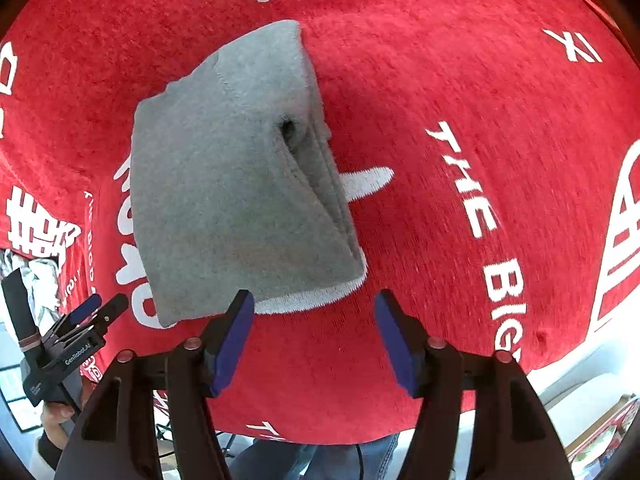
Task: Fold small clothes
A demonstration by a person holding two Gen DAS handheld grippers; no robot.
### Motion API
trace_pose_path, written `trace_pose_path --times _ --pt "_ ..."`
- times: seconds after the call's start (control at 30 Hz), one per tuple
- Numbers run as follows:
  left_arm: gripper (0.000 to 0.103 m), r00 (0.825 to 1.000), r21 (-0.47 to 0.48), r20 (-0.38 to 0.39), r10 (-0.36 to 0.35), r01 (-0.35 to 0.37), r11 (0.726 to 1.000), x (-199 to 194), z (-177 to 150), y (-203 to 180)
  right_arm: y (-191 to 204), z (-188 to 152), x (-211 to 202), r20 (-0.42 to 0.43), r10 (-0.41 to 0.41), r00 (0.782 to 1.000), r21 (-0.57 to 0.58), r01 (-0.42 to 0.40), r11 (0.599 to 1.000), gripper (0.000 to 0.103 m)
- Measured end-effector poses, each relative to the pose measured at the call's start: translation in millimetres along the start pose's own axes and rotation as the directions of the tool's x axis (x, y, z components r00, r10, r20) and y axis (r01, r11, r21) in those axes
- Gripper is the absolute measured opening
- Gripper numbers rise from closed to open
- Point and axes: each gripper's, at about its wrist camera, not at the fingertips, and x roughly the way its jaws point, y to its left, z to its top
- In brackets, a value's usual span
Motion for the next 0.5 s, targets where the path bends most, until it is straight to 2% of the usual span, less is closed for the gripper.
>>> trace_pose_path --times 0.2,0.27,0.3,0.47,0.5 --pt "0.089 1.0 -0.05 0.002 0.017 -0.016 0.999 -1 12 -1 1 26 1 -0.015 0.021 1.0 -0.019 -0.021 1.0 0.069" --pt "0.101 1.0 -0.064 0.003 0.022 -0.022 0.998 -1 18 -3 2 35 0 -0.016 0.027 0.999 -0.034 -0.028 0.999 0.073" --pt "0.103 0.999 -0.069 0.008 0.031 -0.031 0.997 -2 20 -4 2 39 -1 -0.017 0.031 0.999 -0.041 -0.032 0.999 0.077" --pt "0.103 0.999 -0.078 0.005 0.048 -0.048 0.996 3 34 -14 2 66 -2 -0.027 0.062 0.998 -0.074 -0.064 0.995 0.082" --pt "0.103 0.999 -0.084 0.003 0.047 -0.047 0.995 4 37 -15 2 70 -1 -0.031 0.074 0.997 -0.078 -0.076 0.994 0.086"
